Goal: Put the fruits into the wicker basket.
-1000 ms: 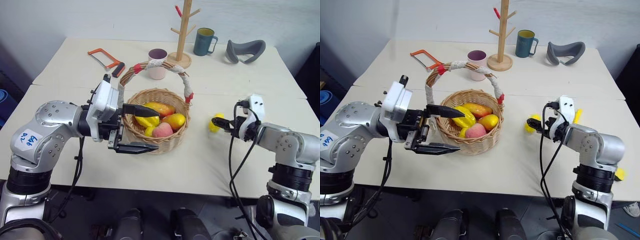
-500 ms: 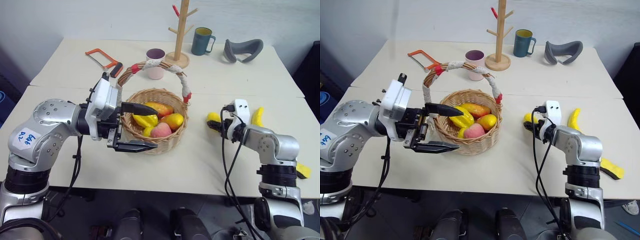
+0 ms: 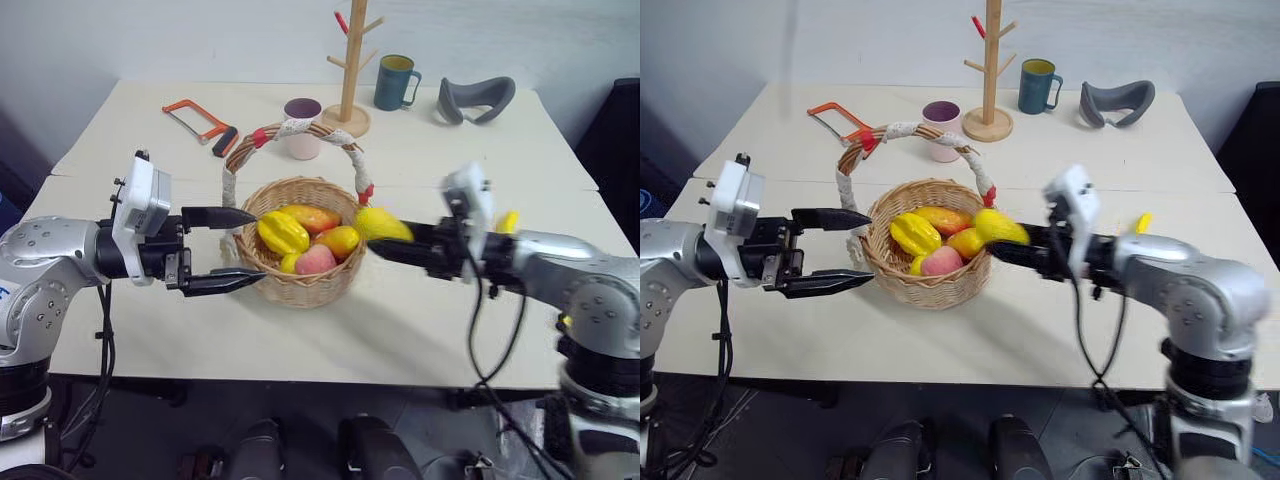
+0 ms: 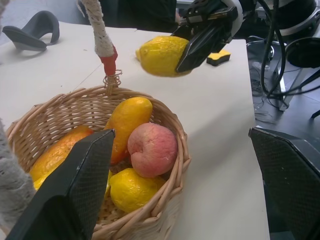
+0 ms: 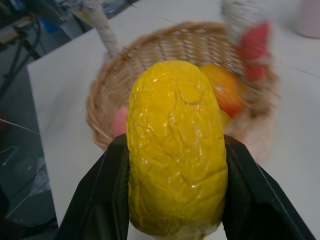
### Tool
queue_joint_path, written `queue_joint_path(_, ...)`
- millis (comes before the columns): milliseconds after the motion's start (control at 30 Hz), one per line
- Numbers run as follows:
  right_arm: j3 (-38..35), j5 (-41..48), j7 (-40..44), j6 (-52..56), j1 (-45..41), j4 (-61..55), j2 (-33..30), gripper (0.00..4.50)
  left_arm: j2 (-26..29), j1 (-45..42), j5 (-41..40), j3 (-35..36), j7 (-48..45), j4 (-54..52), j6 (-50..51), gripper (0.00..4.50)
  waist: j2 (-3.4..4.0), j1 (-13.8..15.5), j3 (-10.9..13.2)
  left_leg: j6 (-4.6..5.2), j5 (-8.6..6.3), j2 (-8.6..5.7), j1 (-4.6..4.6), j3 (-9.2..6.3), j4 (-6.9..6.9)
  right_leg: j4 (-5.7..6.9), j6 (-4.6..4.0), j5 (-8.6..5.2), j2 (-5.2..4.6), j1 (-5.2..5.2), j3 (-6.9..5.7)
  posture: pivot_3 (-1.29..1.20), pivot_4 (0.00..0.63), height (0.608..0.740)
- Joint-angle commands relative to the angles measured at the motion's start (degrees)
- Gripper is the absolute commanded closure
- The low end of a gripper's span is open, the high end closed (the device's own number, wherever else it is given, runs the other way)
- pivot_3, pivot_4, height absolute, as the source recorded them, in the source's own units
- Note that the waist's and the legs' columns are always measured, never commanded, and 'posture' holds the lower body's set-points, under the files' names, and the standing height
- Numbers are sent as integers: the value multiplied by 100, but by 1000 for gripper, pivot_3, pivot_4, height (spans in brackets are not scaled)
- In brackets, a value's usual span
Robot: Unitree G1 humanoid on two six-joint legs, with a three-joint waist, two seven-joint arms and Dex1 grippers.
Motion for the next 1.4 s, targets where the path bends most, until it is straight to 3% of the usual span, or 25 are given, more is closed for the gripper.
queue_joint_path(33, 427, -192, -286, -199, -456, 235, 344, 2724, 51, -88, -55, 132, 24, -21, -67, 0, 0, 6, 0, 0, 0, 0, -3, -2, -3, -2, 0, 0, -1, -3, -2, 0, 150, 740)
queue_joint_path(67, 663, -437, -397, -359, -584, 439, 471, 2724, 45, -108, -54, 123, 27, -15, -75, 0, 0, 12, 0, -1, -1, 0, -4, -2, -4, -3, 0, 0, -2, -4, -3, 0, 150, 740)
queue_joint_path(200, 1237, -1174, -867, -670, -1058, 1208, 938, 1360, -11, -160, -43, 70, 64, -25, -109, 0, -1, 10, 0, 4, -6, -12, -13, 2, -2, -7, 0, 0, -15, -10, -1, 0, 150, 740)
queue_joint_path(333, 840, -745, -659, -280, -1121, 743, 764, 118, -166, -283, -58, -107, 90, -81, -128, 0, -1, 66, 0, 11, -10, -14, -21, 0, -3, -9, 0, 0, -20, -15, -5, 0, 150, 740)
queue_joint_path(600, -617, 677, -338, 710, -450, -392, -180, 118, -318, -472, -12, -334, 21, 19, -201, 0, -1, 110, 0, 11, -13, -11, -22, -1, -4, -11, 0, 0, -20, -16, -7, 0, 150, 740)
queue_joint_path(700, -2007, 912, 207, 917, 566, -750, -1819, 118, -455, -731, -46, -568, -79, -6, -197, 0, -1, 246, 0, 13, -13, -13, -27, -8, -3, -23, 0, 0, -24, -6, -21, 0, 150, 740)
queue_joint_path(833, -2657, 59, 294, 289, 1647, 8, -3044, 118, -509, -911, -170, -637, -191, -59, -123, 0, -4, 213, -1, 22, -18, -12, -24, 6, -2, -48, 1, 0, -26, 9, -18, 0, 150, 740)
queue_joint_path(933, -2398, -931, 374, -669, 2359, 962, -3632, 118, -581, -963, -231, -690, -191, -136, -100, 0, -4, 127, -1, 19, -15, -5, -9, 22, -3, -46, 2, 0, -14, 17, -7, 0, 150, 740)
queue_joint_path(1033, -1763, -1594, 269, -1412, 2253, 1917, -3682, 118, -673, -973, -204, -764, -144, -180, -131, 0, -4, 65, 0, 16, -3, -1, 4, 39, -2, -29, 3, 0, -4, 13, 7, 0, 150, 740)
queue_joint_path(1200, -716, -2337, 288, -2206, 1477, 3604, -3140, 118, -801, -1001, -117, -878, -9, -277, -162, 0, -2, 7, 1, 11, 4, 1, 10, 43, -2, -16, 4, 1, 4, 8, 14, 0, 150, 740)
queue_joint_path(1400, -132, -2885, 356, -2769, 720, 5046, -2519, 118, -774, -917, -210, -775, 130, -474, -99, 0, 4, 30, 5, -14, 19, 1, -2, 42, 1, -17, 8, 0, 7, 2, 17, 0, 150, 740)
